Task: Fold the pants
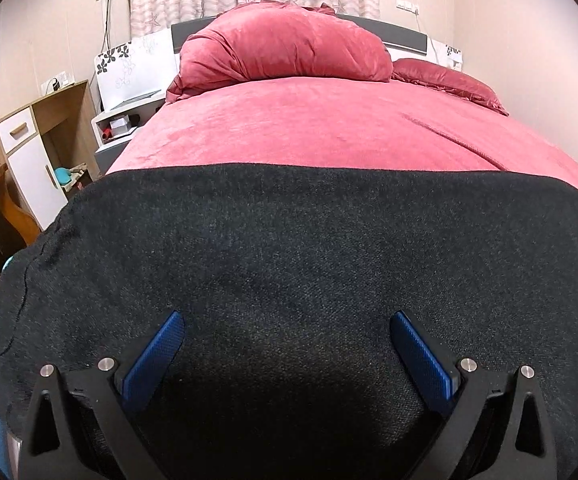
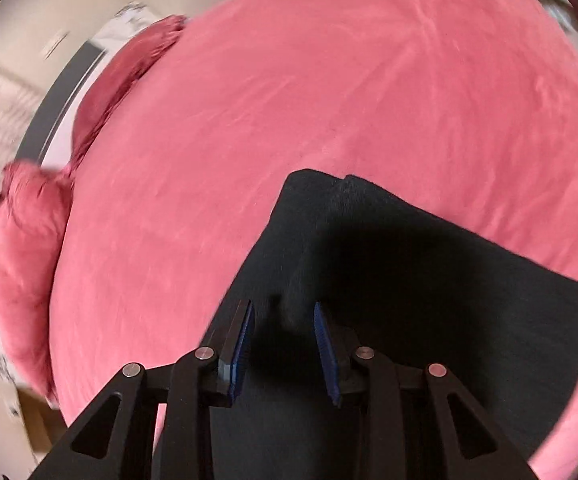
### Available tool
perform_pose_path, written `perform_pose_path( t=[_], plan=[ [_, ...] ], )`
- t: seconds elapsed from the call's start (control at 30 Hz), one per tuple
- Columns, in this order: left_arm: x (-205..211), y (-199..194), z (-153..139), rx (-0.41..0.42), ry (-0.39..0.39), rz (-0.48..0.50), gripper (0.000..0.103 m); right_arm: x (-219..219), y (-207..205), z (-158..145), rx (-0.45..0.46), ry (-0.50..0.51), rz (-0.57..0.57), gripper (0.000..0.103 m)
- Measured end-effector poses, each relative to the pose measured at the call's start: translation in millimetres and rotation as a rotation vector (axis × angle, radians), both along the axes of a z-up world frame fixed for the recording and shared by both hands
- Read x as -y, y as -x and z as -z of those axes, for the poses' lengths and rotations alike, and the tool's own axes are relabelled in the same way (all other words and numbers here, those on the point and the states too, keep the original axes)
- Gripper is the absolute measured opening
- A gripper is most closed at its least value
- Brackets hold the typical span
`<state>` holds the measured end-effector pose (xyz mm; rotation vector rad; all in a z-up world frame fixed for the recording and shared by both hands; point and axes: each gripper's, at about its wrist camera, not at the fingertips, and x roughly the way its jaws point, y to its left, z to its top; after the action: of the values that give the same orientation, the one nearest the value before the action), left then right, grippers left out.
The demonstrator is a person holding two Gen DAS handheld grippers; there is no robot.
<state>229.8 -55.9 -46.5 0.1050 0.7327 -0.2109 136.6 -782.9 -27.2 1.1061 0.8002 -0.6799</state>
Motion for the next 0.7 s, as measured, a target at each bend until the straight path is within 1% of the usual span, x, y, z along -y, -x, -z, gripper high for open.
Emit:
perform_pose_path(
  t=[0.07, 0.1, 0.13, 0.17, 0.2, 0.27, 0.3, 0.4, 0.47, 0.5, 0.57, 0.6, 0.63, 0.67, 0.7],
  plan=[
    [1, 1, 0, -0.003, 0.009, 0.002, 0.103, 2, -6, 13, -0.047, -0.015, -0.005, 0.031],
    [1, 1, 0, -0.004, 0.012, 0.003, 0.103, 2, -5, 15, -0.037, -0.01, 0.0, 0.029],
    [0, 2, 0, -0.003, 0.013, 0.003, 0.103, 4, -3, 12, -0.026, 0.001, 0.003, 0.023],
    [0, 5, 0, -0.002, 0.012, 0.003, 0.103, 5, -2, 11, -0.035, 0.013, -0.008, 0.006],
    [1, 3, -1, -0.002, 0.011, 0.003, 0.103, 6, -2, 9, -0.049, 0.018, -0.022, 0.005],
    [2, 4, -1, -0.001, 0.013, 0.003, 0.103, 15, 5, -3, 0.017, 0.024, -0.029, 0.004],
    [1, 3, 0, -0.001, 0.012, 0.003, 0.103, 20, 3, -14, 0.045, 0.05, -0.029, 0.0],
    [0, 3, 0, 0.001, 0.009, 0.003, 0.103, 24, 5, -53, 0.147, 0.201, -0.019, 0.0],
    [1, 3, 0, 0.001, 0.008, 0.002, 0.103, 29, 5, -62, 0.168, 0.244, 0.0, 0.0],
    [1, 3, 0, 0.002, 0.007, 0.002, 0.103, 31, 1, -59, 0.158, 0.233, -0.001, 0.002],
    [3, 4, 1, 0.003, 0.004, 0.0, 0.103, 28, -3, -44, 0.132, 0.188, -0.059, 0.007],
    [4, 4, 1, 0.003, 0.003, 0.0, 0.103, 24, -5, -38, 0.118, 0.175, -0.092, 0.02],
    [4, 4, 1, 0.003, 0.004, 0.0, 0.103, 18, -7, -29, 0.073, 0.155, -0.134, 0.028],
    [4, 4, 1, 0.003, 0.005, -0.001, 0.103, 13, -7, -18, 0.008, 0.124, -0.157, 0.032],
    [4, 4, 1, 0.004, 0.003, -0.001, 0.103, 7, -4, -8, -0.057, 0.081, -0.155, 0.033]
  ],
)
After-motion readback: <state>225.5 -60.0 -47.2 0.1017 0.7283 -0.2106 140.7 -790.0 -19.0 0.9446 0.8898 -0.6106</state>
